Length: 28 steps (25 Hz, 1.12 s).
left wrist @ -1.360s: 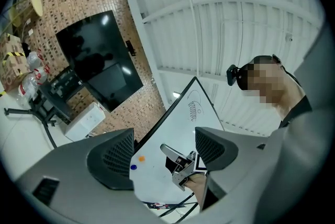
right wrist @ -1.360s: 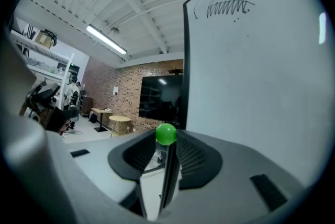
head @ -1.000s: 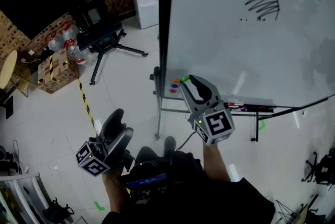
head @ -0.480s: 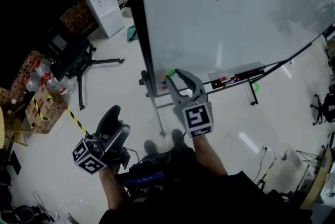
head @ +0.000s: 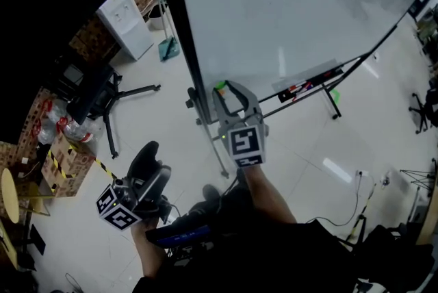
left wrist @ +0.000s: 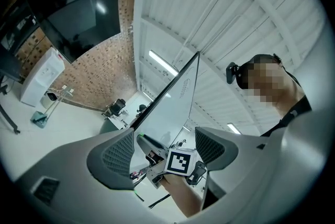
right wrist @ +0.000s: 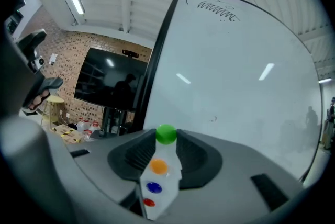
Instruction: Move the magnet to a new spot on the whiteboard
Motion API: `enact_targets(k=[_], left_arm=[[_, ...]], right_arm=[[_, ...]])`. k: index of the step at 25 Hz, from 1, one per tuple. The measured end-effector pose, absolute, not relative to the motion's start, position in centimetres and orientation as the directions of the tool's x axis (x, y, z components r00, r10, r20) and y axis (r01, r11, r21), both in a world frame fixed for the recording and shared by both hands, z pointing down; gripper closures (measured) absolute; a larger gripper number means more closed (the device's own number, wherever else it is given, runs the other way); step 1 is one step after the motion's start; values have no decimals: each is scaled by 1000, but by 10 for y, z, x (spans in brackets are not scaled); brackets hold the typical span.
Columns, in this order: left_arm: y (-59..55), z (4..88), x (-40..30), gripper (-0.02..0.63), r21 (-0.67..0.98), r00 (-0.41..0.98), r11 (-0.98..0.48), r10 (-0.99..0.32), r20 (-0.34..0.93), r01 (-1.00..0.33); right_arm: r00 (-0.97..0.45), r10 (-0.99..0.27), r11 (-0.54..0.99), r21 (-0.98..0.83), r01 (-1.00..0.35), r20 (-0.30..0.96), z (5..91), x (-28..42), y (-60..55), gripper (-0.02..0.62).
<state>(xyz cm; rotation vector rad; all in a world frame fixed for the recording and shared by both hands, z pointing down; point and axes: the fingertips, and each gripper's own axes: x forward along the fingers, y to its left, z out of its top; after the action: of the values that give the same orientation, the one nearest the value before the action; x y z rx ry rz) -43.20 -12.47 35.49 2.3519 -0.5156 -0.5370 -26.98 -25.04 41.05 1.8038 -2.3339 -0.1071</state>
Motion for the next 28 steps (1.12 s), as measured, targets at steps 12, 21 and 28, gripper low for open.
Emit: enact_targets(k=[12, 21, 28], left_arm=[[-118, 352, -436, 247, 668, 835, -706, -498, -235, -233], [-116, 355, -430, 247, 679, 849, -712, -461, -260, -179], [-115, 365, -428, 247, 696, 867, -709, -411, -281, -110]], right_arm=[[-225, -970, 239, 182, -954, 94, 414, -273, -255, 435], [-344, -938, 343, -43, -938, 35, 392, -256, -216, 428], [-438, -892, 452, -283, -846, -117, 362, -236, -162, 431]])
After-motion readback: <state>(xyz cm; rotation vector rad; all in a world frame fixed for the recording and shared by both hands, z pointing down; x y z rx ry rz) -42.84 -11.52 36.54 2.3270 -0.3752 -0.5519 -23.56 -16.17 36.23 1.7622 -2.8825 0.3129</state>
